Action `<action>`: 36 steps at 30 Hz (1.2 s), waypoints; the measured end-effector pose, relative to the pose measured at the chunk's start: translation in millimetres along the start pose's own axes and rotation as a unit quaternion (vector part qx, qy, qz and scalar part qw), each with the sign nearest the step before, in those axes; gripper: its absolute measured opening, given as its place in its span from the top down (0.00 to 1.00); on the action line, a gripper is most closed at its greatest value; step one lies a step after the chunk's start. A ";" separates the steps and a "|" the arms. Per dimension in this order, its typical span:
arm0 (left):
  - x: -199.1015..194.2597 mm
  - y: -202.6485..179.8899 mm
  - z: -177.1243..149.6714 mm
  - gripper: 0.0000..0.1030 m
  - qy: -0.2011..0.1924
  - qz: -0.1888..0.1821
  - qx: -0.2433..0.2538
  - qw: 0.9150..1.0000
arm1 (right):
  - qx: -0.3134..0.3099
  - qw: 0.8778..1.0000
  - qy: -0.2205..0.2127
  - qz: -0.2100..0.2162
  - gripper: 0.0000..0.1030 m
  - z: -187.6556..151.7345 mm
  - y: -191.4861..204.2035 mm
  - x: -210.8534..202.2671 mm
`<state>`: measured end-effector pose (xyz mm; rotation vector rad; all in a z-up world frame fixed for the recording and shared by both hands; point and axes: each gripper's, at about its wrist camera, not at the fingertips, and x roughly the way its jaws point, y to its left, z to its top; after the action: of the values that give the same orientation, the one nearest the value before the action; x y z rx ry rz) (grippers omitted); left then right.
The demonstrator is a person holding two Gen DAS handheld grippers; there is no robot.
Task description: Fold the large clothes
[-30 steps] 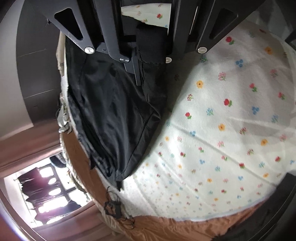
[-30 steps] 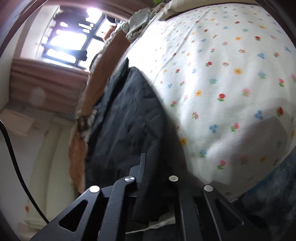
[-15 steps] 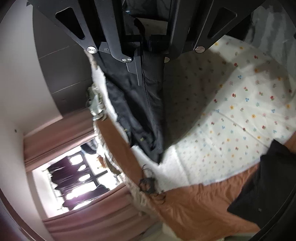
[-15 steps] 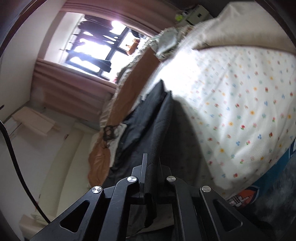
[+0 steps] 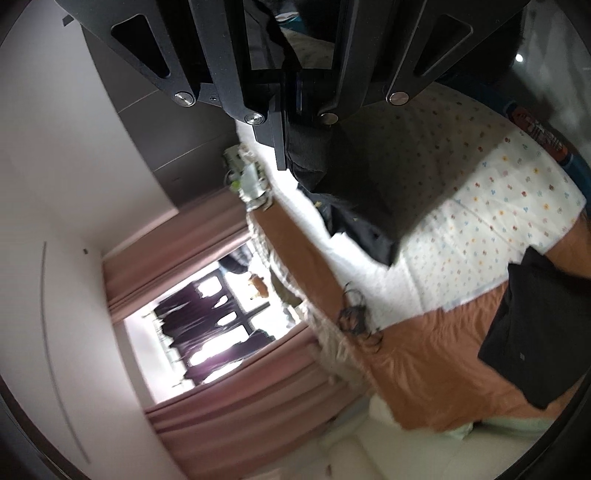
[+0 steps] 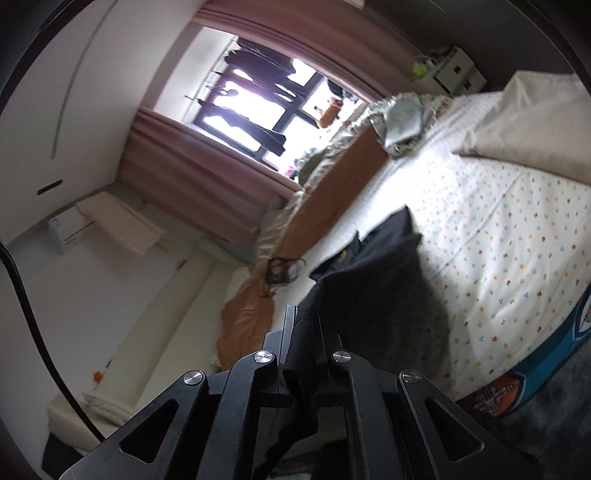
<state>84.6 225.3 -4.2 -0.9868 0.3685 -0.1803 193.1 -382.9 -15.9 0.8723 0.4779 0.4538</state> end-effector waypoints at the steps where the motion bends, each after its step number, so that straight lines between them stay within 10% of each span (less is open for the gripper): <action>1: -8.1 -5.3 0.8 0.99 -0.007 -0.006 0.000 1.000 | -0.001 1.000 -0.002 0.006 0.95 0.4 5.0 -5.9; 17: -83.9 -38.6 -17.3 0.98 -0.067 -0.054 0.033 0.996 | -0.049 0.997 -0.029 0.057 0.95 -11.1 51.8 -73.9; 36: 11.9 -36.5 36.2 0.98 -0.042 -0.009 0.054 0.998 | -0.037 0.999 -0.026 0.006 0.95 33.7 26.5 -9.1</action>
<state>110.1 230.0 41.7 -0.8880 0.2699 -0.1720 200.1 -393.7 26.0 0.8135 0.4057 0.4551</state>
